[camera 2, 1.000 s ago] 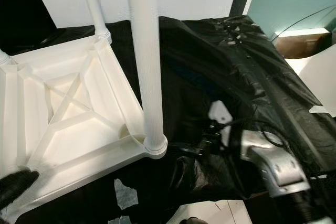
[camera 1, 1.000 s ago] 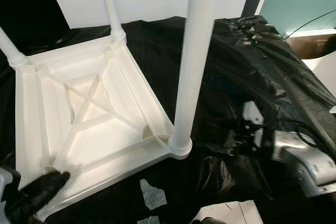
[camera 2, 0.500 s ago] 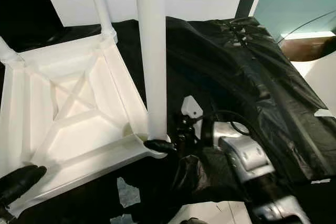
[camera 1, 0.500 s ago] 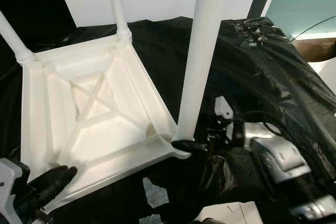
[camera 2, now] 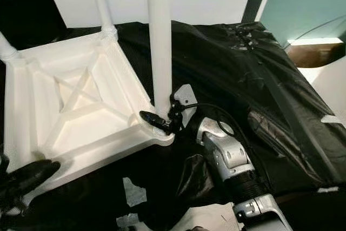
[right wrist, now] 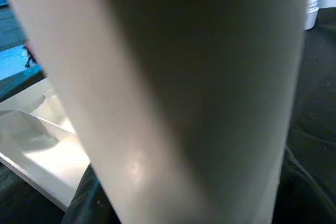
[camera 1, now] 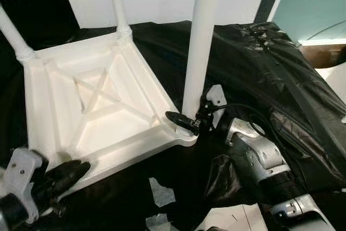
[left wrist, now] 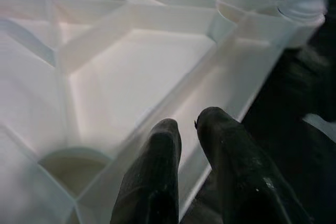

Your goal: Building children table

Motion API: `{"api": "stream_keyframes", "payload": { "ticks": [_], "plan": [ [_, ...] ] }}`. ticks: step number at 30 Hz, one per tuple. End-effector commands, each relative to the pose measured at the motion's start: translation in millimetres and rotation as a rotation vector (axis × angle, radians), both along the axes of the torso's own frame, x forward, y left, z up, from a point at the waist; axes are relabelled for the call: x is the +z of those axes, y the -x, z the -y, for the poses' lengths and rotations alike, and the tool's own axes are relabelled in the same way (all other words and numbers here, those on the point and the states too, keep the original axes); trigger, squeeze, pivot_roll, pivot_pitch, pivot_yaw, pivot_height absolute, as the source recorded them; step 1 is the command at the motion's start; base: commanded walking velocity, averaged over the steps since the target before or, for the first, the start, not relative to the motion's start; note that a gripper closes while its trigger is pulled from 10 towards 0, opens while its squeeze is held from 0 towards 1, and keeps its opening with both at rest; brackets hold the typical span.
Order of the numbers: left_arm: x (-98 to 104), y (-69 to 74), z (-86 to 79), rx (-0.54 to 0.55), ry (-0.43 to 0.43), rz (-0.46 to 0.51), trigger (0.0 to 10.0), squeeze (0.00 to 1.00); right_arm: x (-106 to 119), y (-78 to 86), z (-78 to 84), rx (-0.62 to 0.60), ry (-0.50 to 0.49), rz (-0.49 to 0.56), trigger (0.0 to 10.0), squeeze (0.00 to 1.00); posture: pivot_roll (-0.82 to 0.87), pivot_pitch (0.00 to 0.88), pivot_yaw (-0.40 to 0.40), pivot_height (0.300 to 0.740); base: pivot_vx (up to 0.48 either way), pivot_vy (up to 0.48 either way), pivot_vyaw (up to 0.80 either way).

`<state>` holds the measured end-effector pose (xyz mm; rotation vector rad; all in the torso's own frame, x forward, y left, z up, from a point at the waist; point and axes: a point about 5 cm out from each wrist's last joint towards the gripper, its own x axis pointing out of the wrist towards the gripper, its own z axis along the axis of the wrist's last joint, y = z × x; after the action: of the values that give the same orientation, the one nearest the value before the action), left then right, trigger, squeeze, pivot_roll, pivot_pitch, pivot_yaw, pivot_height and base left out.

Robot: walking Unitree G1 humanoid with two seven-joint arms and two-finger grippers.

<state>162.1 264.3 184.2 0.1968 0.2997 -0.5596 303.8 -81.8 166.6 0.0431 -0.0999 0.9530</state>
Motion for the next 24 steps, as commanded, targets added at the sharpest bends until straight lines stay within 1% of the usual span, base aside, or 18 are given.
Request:
{"api": "stream_keyframes", "payload": {
  "ticks": [1,4,5,6,7,8,9,10,11,12,13,14,17,20,21,22,24],
  "plan": [
    [0,-5.8,-12.2,0.114,-0.053,0.013,10.0,0.00,-5,-3.4,25.9,-0.135,0.001,-0.034,0.0,0.00,0.15,0.080,-0.036,0.740,0.000,0.000,0.00],
    [0,-5.8,-12.2,0.114,-0.053,0.013,10.0,0.00,-5,-3.4,25.9,-0.135,0.001,-0.034,0.0,0.00,0.15,0.080,-0.036,0.740,0.000,0.000,0.00],
    [0,-21.2,-14.4,0.109,-0.067,0.036,10.0,0.00,-6,-2.2,31.1,-0.182,0.001,-0.023,0.0,0.00,0.12,0.078,-0.023,0.740,0.000,0.000,0.00],
    [0,-21.2,-14.4,0.109,-0.067,0.036,10.0,0.00,-6,-2.2,31.1,-0.182,0.001,-0.023,0.0,0.00,0.12,0.078,-0.023,0.740,0.000,0.000,0.00],
    [0,-38.0,-15.7,0.100,-0.082,0.054,10.0,0.00,-7,-0.9,34.3,-0.228,-0.004,-0.018,0.0,0.00,0.10,0.077,-0.013,0.740,0.000,0.000,0.00],
    [0,-38.0,-15.7,0.100,-0.082,0.054,10.0,0.00,-7,-0.9,34.3,-0.228,-0.004,-0.018,0.0,0.00,0.10,0.077,-0.013,0.740,0.000,0.000,0.00],
    [0,-53.8,-14.8,0.083,-0.101,0.070,10.0,0.00,-8,1.0,34.2,-0.262,-0.007,-0.010,0.0,0.00,0.09,0.079,-0.008,0.740,0.000,0.000,0.00],
    [0,-53.8,-14.8,0.083,-0.101,0.070,10.0,0.00,-8,1.0,34.2,-0.262,-0.007,-0.010,0.0,0.00,0.09,0.079,-0.008,0.740,0.000,0.000,0.00],
    [-2,-78.2,-8.2,0.048,-0.126,0.088,10.0,0.00,-8,2.2,31.6,-0.334,-0.019,0.000,0.0,0.00,0.09,0.080,-0.006,0.740,0.000,0.000,0.00],
    [-2,-78.2,-8.2,0.048,-0.126,0.088,10.0,0.00,-8,2.2,31.6,-0.334,-0.019,0.000,0.0,0.00,0.09,0.080,-0.006,0.740,0.000,0.000,0.00],
    [-3,-84.6,-4.8,0.033,-0.138,0.094,10.0,0.00,-8,2.2,30.6,-0.361,-0.035,-0.002,0.0,0.00,0.09,0.080,-0.006,0.740,0.000,0.000,0.00],
    [-3,-84.6,-4.8,0.033,-0.138,0.094,10.0,0.00,-8,2.2,30.6,-0.361,-0.035,-0.002,0.0,0.00,0.09,0.080,-0.006,0.740,0.000,0.000,0.00],
    [-4,-98.9,3.4,0.012,-0.134,0.106,10.0,0.00,-5,2.9,26.3,-0.408,-0.047,0.002,0.0,0.00,0.08,0.085,-0.005,0.740,0.000,0.000,0.00],
    [-3,-102.8,5.7,0.010,-0.135,0.115,10.0,0.00,-5,2.7,24.9,-0.418,-0.046,0.003,0.0,0.00,0.08,0.085,-0.005,0.740,0.000,0.000,0.00],
    [-2,-105.3,8.8,0.002,-0.130,0.125,10.0,0.00,-6,2.0,23.7,-0.421,-0.042,0.001,4.2,0.00,0.08,0.091,-0.003,0.740,0.000,0.000,0.00],
    [-2,-107.2,11.1,-0.001,-0.122,0.124,10.0,0.00,-7,0.5,23.5,-0.429,-0.039,-0.003,10.0,0.00,0.08,0.091,-0.003,0.740,0.000,0.000,0.00],
    [-2,-108.2,12.6,-0.002,-0.117,0.123,10.0,0.00,-7,-0.5,23.5,-0.434,-0.037,-0.005,10.0,0.00,0.08,0.091,-0.003,0.740,0.000,0.000,0.00]
  ]
}}
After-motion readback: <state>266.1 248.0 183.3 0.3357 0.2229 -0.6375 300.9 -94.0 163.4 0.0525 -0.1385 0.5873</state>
